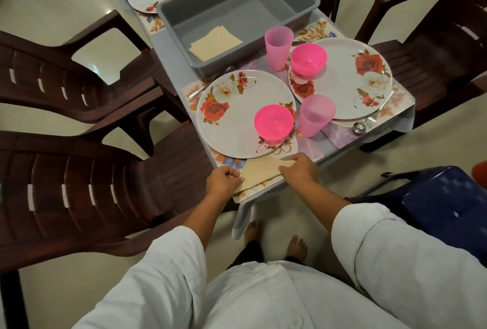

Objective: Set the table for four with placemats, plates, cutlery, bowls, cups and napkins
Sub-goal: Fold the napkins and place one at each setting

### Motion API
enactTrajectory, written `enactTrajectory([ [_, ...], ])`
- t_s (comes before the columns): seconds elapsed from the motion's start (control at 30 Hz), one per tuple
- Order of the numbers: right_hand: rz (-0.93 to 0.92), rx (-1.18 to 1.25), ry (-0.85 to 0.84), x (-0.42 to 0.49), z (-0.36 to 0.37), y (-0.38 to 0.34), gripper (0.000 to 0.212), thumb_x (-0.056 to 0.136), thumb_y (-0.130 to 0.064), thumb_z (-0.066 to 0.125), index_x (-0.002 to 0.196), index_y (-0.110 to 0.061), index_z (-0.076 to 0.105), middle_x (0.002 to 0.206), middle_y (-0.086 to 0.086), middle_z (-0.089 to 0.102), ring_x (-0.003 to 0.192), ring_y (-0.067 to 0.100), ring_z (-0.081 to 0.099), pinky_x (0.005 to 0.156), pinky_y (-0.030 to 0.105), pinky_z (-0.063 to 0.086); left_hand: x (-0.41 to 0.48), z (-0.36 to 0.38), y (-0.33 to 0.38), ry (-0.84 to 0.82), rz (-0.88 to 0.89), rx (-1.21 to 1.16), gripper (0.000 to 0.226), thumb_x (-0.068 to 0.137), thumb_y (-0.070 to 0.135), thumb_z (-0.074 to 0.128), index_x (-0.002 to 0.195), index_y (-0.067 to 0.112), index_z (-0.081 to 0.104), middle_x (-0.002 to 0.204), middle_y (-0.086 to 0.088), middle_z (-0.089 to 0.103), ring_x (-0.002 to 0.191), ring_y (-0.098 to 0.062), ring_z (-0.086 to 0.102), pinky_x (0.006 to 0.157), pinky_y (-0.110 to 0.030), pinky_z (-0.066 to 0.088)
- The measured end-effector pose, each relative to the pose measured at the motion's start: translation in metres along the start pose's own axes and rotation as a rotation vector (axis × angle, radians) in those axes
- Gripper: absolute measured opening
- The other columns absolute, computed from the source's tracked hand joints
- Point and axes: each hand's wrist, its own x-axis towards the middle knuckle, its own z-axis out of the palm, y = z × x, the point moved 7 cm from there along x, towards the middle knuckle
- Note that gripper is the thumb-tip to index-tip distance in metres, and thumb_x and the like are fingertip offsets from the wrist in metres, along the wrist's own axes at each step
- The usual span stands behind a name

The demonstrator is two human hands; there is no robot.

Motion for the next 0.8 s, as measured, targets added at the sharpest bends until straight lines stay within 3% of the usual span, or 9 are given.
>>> enactTrajectory([
  [0.1,-0.018,-0.053,0.024,-0.002,-0.006,-0.002,0.043,0.090,-0.029,0.076,0.126,-0.015,0.056,0.125,0.011,0.062,0.099,0.024,0.059,0.078,0.033,0.054,-0.002,0.003,0.001,-0.004,0.005,0.004,0.016,0.081,0.019,0.084,0.090,0.018,0.070,0.074,0.003,0.065,0.073,-0.013,0.061,0.081,-0.036,0.058],
  [0.2,-0.062,-0.097,0.048,-0.003,-0.012,-0.005,0.050,0.089,-0.032,0.078,0.128,-0.013,0.054,0.128,0.011,0.060,0.110,0.029,0.062,0.077,0.031,0.051,-0.005,0.001,0.001,0.020,0.026,0.014,0.019,0.082,0.017,0.083,0.094,0.018,0.069,0.089,-0.002,0.072,0.084,-0.016,0.067,0.079,-0.033,0.058],
  [0.43,-0.090,-0.200,0.103,-0.006,-0.027,-0.005,0.055,0.086,-0.046,0.077,0.128,-0.019,0.052,0.128,0.008,0.049,0.097,0.026,0.059,0.072,0.033,0.056,-0.015,0.000,0.001,0.040,0.087,0.053,0.031,0.078,0.019,0.087,0.102,0.017,0.067,0.092,0.003,0.066,0.083,-0.013,0.061,0.078,-0.028,0.056],
  [0.6,-0.161,-0.148,0.155,-0.012,-0.048,-0.006,0.036,0.095,-0.043,0.067,0.121,-0.019,0.058,0.123,0.005,0.055,0.094,0.022,0.059,0.070,0.030,0.049,-0.026,-0.009,0.015,0.132,0.181,0.059,0.025,0.085,0.020,0.081,0.105,0.019,0.067,0.095,0.005,0.066,0.086,-0.011,0.063,0.077,-0.027,0.057],
  [0.73,-0.354,-0.041,0.110,-0.024,-0.056,-0.028,0.018,0.099,-0.036,0.063,0.106,-0.020,0.062,0.099,-0.002,0.062,0.088,0.016,0.061,0.061,0.023,0.044,-0.034,-0.015,0.045,0.186,0.283,0.014,0.017,0.088,0.020,0.077,0.101,0.017,0.067,0.095,0.005,0.067,0.087,-0.009,0.063,0.070,-0.017,0.048],
  [0.8,-0.461,0.041,0.028,-0.030,-0.059,-0.047,0.013,0.101,-0.030,0.059,0.098,-0.018,0.063,0.087,-0.005,0.063,0.083,0.014,0.062,0.063,0.024,0.045,-0.038,-0.018,0.065,0.201,0.337,-0.014,0.014,0.090,0.018,0.075,0.103,0.016,0.069,0.097,0.004,0.068,0.090,-0.010,0.064,0.073,-0.019,0.052],
])
